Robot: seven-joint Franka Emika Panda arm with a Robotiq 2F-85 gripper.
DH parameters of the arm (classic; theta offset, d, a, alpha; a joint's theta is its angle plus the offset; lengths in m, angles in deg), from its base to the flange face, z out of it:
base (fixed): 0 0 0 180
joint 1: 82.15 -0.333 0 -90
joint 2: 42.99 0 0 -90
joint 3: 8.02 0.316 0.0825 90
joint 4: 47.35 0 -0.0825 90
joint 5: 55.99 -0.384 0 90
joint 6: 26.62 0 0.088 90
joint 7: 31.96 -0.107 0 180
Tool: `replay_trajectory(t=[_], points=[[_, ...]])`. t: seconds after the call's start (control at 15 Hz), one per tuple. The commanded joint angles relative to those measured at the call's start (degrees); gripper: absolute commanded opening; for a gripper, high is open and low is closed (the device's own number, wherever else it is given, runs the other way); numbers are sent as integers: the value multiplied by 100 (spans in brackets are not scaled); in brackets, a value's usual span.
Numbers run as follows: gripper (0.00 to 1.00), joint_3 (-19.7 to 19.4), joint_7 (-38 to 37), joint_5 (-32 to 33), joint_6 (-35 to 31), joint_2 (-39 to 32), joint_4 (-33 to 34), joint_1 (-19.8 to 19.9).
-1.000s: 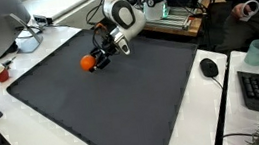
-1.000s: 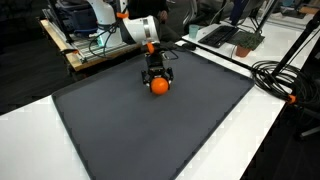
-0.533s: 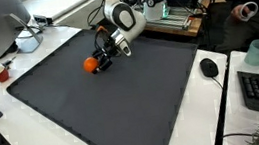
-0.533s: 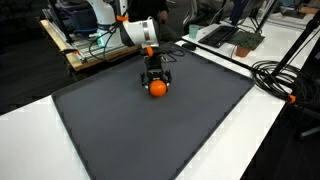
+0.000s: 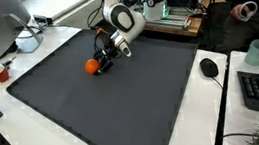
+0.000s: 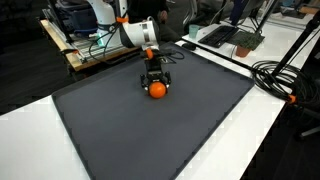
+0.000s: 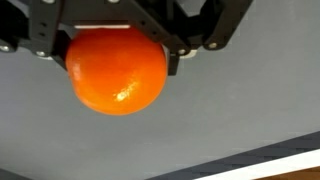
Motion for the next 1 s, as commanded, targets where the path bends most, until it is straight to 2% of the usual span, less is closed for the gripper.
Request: replay_trajectory(t=[0.0,0.33,0.47,0.73,0.93], points=[[98,-6,146,-9,-232,14,90,83],[100,-22,191,-34,-398,295,-136,90],[100,4,224,-15,-622,623,-390,72],[100,48,371,-22,-1360,1554,-1098,62],[100,129,522,-22,-2139,2511,-1754,3]])
